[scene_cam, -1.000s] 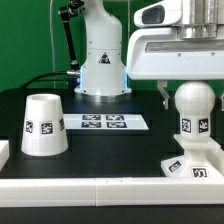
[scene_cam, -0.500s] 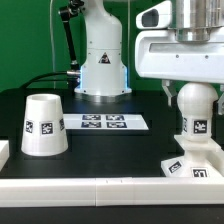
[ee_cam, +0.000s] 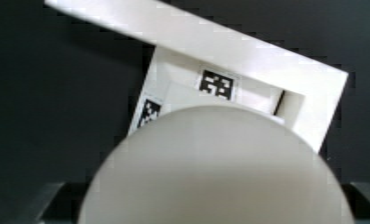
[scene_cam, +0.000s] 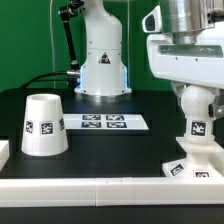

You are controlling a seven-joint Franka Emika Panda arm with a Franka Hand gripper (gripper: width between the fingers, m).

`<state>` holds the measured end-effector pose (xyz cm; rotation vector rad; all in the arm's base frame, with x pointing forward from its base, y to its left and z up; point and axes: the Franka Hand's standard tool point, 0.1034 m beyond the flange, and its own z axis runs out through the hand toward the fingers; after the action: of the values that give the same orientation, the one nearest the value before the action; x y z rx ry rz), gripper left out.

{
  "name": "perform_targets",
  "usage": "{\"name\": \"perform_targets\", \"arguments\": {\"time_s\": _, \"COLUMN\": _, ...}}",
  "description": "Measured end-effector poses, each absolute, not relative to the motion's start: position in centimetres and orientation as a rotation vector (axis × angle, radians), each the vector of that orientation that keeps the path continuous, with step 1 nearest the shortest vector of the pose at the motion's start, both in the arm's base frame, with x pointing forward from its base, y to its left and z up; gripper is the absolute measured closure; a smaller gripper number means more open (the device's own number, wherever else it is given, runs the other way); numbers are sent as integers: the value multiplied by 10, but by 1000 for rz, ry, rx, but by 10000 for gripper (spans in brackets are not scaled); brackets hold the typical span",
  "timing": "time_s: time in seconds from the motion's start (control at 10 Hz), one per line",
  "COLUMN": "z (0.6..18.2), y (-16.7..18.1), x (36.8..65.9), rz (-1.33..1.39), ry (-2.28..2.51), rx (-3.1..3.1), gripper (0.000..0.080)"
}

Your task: Assemble lamp

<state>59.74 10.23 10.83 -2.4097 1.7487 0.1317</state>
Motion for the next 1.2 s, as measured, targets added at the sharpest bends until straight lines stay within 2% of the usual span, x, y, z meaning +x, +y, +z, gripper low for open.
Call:
{"name": "perform_targets", "arguments": {"time_s": 0.1, "z": 108, "y": 103, "x": 597, "rz": 128, "ry": 1714, "rx": -2433, "gripper": 222}}
{"name": "perform_targets", "arguments": {"time_s": 0.2, "z": 108, "y": 103, "x": 597, "rz": 124, "ry": 1667, "rx": -2464, "gripper": 119}}
{"name": "perform_targets", "arguments": {"time_s": 0.3, "z": 108, "y": 106, "x": 597, "rz": 110, "ry": 1588, "rx": -2527, "gripper": 106}}
{"name": "perform_targets", "arguments": {"time_s": 0.7, "z": 109, "y": 110, "x": 600, "rz": 2, "ry": 897, "rx": -2835, "gripper": 101}}
{"name": "perform_targets", "arguments": {"time_s": 1.2, "z": 109, "y": 107, "x": 600, "rz": -46, "ry": 321, "rx": -2961, "gripper": 101}}
